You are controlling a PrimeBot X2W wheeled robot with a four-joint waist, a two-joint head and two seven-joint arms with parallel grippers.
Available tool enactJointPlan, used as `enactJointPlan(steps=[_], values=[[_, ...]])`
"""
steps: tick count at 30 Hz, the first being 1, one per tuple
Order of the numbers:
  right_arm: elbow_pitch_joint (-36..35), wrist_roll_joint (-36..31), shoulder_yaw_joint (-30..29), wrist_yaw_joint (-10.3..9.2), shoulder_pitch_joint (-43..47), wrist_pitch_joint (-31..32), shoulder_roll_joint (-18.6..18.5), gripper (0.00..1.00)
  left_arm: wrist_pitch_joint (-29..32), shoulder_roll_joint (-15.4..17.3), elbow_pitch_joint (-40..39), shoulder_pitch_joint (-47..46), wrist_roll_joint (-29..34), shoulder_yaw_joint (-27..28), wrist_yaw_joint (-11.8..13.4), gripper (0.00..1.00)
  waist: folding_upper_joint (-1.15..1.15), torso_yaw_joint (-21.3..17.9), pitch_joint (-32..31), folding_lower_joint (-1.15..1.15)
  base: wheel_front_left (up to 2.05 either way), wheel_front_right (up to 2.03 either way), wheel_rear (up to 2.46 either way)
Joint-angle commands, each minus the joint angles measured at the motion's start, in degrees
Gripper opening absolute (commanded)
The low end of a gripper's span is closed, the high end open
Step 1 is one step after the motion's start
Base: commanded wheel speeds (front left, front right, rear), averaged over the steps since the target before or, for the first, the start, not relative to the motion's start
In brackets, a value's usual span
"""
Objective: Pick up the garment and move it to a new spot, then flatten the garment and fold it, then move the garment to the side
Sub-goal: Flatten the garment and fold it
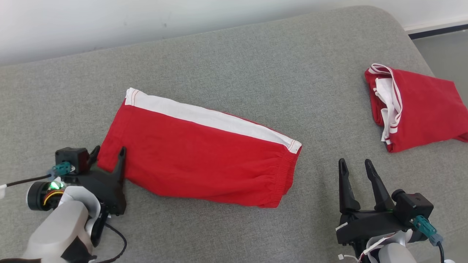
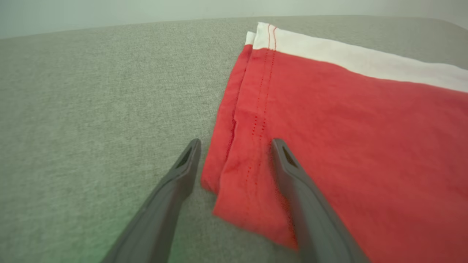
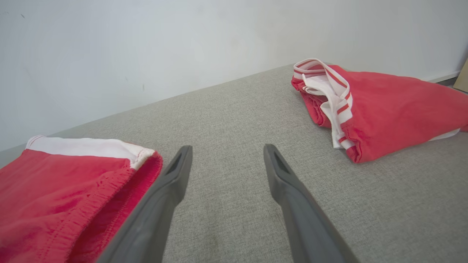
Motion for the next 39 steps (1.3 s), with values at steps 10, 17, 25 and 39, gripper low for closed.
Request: enactJointPlan(steps=[10, 17, 25, 39], values=[[1.0, 0.4, 0.2, -0.17, 1.3, 0.0, 0.1, 1.00, 0.3, -1.8, 3.5, 1.3, -0.3, -0.9, 0.0, 0.00, 0.00, 0.8, -2.5, 0.00, 0.00, 0.00, 0.00], [2.2, 1.3, -0.6, -0.17, 4.3, 0.0, 0.1, 1.00, 0.0, -3.0, -2.1, 7.5, 1.1, 5.2, 3.9, 0.00, 0.00, 4.1, -8.1, 0.00, 0.00, 0.00, 0.00], [3.0, 1.2, -0.8, -0.17, 6.7, 0.0, 0.1, 1.00, -0.1, -3.9, -10.9, 17.9, 5.7, 13.2, 9.2, 0.00, 0.00, 6.7, -11.7, 0.00, 0.00, 0.00, 0.00], [3.1, 0.1, -1.1, -0.17, 8.1, 0.0, 0.1, 1.00, -0.1, -5.7, -20.2, 29.4, 16.5, 25.6, 12.1, 1.00, 0.00, 7.5, -13.3, 0.00, 0.00, 0.00, 0.00]])
